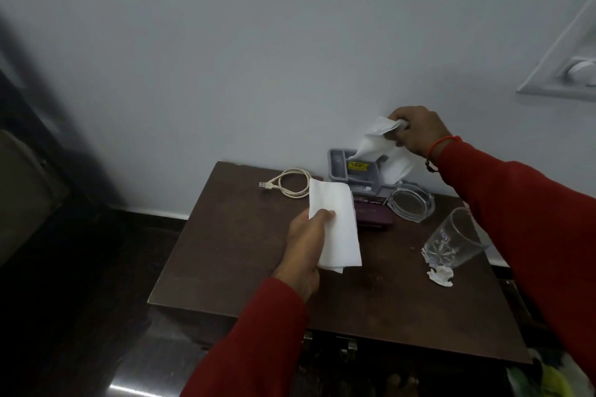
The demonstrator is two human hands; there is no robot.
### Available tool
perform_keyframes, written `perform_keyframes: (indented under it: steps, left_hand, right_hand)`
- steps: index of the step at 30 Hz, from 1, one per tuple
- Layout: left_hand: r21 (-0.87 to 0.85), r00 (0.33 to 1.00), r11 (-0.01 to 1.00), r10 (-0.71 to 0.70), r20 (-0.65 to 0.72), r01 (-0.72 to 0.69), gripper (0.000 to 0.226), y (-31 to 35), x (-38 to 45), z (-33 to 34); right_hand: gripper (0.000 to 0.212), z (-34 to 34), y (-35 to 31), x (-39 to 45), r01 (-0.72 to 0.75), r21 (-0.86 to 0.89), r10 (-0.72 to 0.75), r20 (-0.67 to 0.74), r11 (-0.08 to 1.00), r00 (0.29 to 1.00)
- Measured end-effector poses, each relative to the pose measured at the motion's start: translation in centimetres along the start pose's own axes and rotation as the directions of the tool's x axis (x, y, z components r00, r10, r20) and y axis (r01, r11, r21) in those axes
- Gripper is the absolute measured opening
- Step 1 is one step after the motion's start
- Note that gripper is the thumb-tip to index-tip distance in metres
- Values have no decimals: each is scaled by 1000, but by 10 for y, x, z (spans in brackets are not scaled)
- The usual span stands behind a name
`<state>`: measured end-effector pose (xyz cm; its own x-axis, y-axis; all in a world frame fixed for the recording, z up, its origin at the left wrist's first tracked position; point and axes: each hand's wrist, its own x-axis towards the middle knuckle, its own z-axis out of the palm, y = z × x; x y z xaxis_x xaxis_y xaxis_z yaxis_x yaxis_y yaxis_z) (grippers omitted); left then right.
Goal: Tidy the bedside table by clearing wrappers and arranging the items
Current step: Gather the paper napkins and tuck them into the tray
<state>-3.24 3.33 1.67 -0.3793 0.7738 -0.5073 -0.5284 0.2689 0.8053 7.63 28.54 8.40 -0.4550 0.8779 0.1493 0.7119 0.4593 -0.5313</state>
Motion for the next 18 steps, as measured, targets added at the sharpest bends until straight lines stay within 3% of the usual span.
perform_keyframes:
  steps: [12, 14, 16, 18]
  left_hand:
    - [10, 1000, 1000, -18, 18, 18, 5, 2, -1, -1]
    - [8, 1000, 1000, -19, 19, 19, 14, 2, -1, 0]
    - [17, 1000, 1000, -23, 17, 23, 23, 2, 0, 1]
    - [20, 999, 999, -26, 32, 26, 24, 1, 0, 2]
  right_hand:
    - [25, 19, -9, 10, 60, -102, -55, 54, 993, 997]
    - [26, 16, -12, 4, 80, -155, -76, 29, 985, 997]
    - [28, 13, -18, -6, 183, -252, -197, -31, 950, 980]
    - [31, 13, -31, -20, 357, -223, -370, -18, 907, 929]
